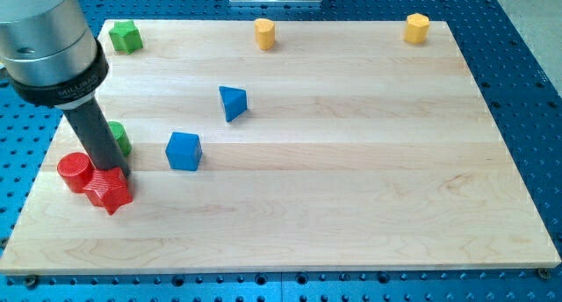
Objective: Keep green circle and red star on either corner of triangle
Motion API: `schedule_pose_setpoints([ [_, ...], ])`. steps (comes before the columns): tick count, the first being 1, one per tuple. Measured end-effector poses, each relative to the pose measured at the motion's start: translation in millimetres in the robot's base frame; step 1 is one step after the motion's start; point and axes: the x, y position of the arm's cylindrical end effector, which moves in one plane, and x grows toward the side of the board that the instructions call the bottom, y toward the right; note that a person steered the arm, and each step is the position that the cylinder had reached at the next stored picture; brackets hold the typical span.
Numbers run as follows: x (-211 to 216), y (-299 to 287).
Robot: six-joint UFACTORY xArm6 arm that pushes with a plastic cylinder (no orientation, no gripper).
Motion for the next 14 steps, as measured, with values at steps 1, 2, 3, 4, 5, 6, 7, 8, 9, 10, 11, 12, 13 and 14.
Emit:
schedule_pose_setpoints([
  [1,-38,0],
  [2,-33,37],
  [3,-48,13],
  [4,-49,2],
  [5,-70,17],
  [6,-76,-2],
  [7,-76,-2],
  [8,-74,-2],
  [9,-74,-2],
  [10,-74,2],
  [11,-74,14],
  [12,-56,26],
  [13,-43,4],
  [14,-23,-16],
])
